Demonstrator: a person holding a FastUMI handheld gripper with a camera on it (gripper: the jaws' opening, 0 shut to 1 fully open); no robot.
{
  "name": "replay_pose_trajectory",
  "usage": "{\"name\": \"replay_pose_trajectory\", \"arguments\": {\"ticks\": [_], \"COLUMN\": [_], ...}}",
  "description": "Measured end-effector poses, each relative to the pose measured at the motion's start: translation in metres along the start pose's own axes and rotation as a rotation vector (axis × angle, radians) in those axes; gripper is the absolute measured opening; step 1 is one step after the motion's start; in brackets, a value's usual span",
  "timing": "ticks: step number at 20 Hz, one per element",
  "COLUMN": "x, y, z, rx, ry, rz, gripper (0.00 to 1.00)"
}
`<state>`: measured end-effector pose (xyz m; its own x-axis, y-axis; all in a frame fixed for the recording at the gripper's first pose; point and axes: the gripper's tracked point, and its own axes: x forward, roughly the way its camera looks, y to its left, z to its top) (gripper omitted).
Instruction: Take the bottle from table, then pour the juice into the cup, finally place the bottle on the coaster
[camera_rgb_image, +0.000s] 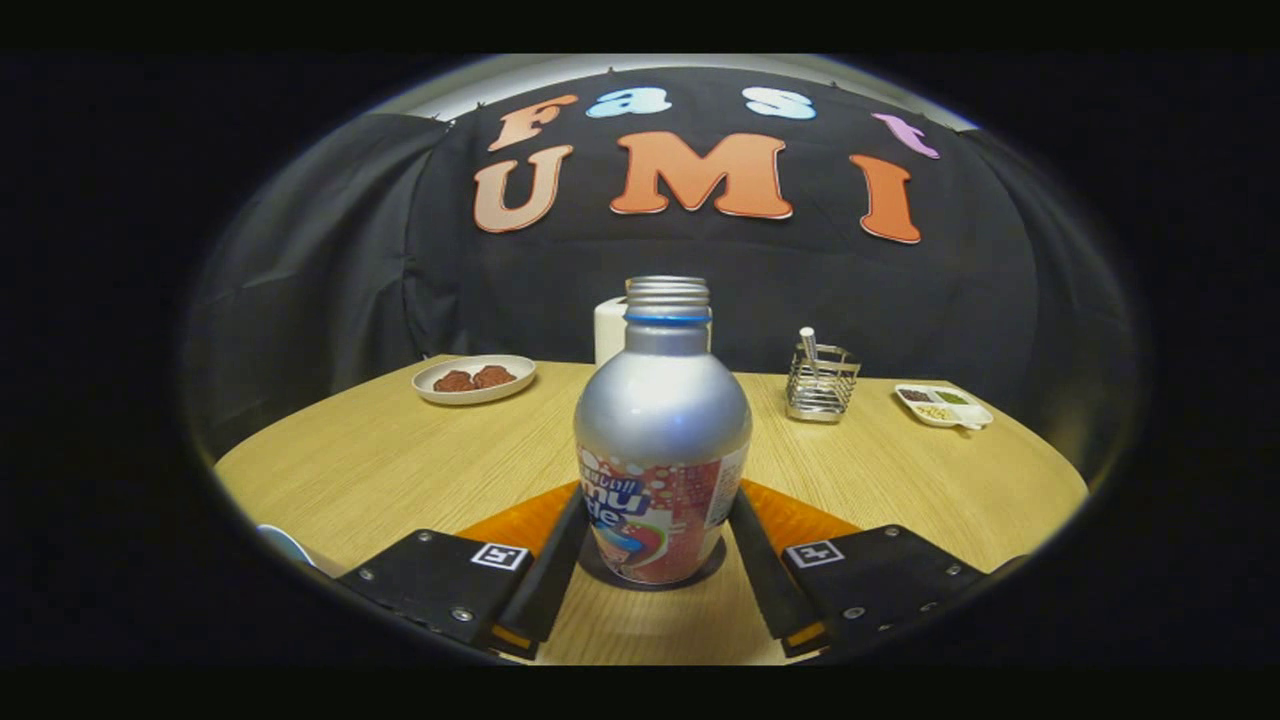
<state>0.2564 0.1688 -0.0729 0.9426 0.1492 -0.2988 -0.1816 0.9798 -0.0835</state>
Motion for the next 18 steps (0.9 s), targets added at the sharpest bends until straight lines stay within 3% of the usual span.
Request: {"name": "replay_pose_trajectory", "arguments": {"ticks": [10,14,18], "x": [-0.004,-0.015,-0.040], "y": [-0.001,0.000,-0.004], "z": [-0.004,0.000,0.009], "rx": [-0.026,-0.029,-0.022], "ry": [0.018,0.011,-0.011], "rz": [-0.012,-0.018,-0.026], "gripper": [0.84,0.97,0.98]}}
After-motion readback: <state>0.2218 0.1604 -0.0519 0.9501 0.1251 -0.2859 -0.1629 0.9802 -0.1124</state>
